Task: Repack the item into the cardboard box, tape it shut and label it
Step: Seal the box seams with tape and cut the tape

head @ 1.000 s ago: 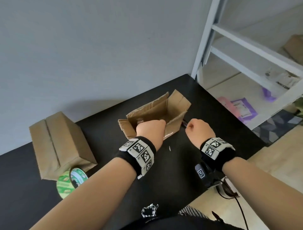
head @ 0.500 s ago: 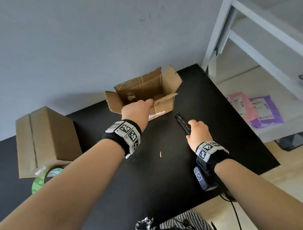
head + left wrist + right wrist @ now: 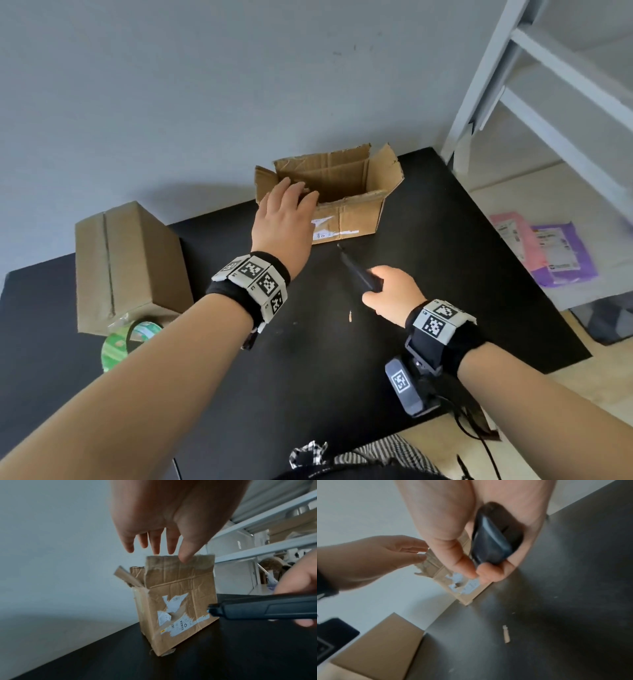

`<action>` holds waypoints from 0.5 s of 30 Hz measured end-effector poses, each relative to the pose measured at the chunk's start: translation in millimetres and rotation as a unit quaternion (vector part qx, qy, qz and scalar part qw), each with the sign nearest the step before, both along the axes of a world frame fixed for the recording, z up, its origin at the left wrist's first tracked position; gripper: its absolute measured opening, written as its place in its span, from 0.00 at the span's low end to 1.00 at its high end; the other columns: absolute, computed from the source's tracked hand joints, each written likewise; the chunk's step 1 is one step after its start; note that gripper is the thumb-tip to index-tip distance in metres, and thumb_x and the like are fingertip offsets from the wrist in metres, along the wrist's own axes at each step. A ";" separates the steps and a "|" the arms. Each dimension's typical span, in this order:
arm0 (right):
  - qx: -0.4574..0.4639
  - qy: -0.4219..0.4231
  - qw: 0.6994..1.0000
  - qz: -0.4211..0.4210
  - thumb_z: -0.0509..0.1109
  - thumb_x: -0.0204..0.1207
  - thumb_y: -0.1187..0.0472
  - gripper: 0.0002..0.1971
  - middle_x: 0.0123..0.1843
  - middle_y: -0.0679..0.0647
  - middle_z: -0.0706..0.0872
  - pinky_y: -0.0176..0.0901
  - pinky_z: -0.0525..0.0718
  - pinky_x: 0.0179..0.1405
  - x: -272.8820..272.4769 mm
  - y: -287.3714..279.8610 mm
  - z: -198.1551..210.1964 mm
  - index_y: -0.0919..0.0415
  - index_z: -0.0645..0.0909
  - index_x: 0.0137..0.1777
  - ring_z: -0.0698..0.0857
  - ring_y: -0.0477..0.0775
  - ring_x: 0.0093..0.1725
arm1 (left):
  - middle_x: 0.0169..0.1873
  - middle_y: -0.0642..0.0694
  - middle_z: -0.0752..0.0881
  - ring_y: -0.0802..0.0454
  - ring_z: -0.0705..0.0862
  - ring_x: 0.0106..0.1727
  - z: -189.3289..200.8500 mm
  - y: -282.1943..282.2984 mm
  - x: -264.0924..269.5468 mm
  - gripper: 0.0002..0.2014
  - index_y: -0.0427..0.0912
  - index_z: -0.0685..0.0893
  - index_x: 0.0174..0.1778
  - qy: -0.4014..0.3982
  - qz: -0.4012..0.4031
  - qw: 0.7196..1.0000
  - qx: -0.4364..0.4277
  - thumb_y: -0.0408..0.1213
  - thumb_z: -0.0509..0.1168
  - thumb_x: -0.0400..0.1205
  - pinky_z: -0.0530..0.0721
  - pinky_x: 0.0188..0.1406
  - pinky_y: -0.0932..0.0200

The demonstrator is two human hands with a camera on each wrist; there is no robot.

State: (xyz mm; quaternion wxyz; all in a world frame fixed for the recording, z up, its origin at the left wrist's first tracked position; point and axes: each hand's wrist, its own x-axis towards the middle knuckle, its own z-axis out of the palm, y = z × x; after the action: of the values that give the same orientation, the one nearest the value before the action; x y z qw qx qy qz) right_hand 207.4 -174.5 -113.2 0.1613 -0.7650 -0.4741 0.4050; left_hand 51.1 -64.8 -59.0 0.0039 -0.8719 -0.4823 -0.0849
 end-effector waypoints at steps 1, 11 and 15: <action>0.011 0.013 1.000 0.014 0.67 0.74 0.63 0.19 0.55 0.58 0.85 0.45 0.85 0.49 -7.9 0.0 5.3 0.61 0.77 0.66 0.87 0.58 0.46 | 0.78 0.43 0.65 0.42 0.55 0.82 2.3 -5.4 -10.0 0.26 0.45 0.67 0.78 -0.022 0.010 1.000 0.001 0.37 0.62 0.83 0.57 0.79 0.44; 0.041 0.220 0.974 0.029 0.61 0.82 0.65 0.19 0.46 0.55 0.83 0.36 0.78 0.31 -131.0 22.5 49.0 0.60 0.73 0.72 0.77 0.48 0.34 | 0.75 0.47 0.71 0.45 0.61 0.78 29.2 -48.0 -158.8 0.23 0.44 0.69 0.76 -0.121 0.167 0.978 -0.012 0.38 0.58 0.84 0.59 0.79 0.50; 0.082 0.229 0.968 0.055 0.68 0.77 0.69 0.14 0.42 0.58 0.83 0.51 0.87 0.47 -176.3 29.3 62.4 0.68 0.75 0.62 0.85 0.55 0.37 | 0.71 0.45 0.73 0.43 0.65 0.74 30.2 -64.6 -217.7 0.20 0.42 0.73 0.72 -0.140 0.235 0.962 -0.020 0.38 0.59 0.83 0.66 0.72 0.51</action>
State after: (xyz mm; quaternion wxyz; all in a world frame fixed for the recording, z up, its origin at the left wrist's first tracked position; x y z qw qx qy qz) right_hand 31.1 -145.2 -50.8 0.3054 -0.6084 -0.4978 0.5374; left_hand -166.6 -129.3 -28.8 -0.0617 -0.7132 -0.6710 -0.1930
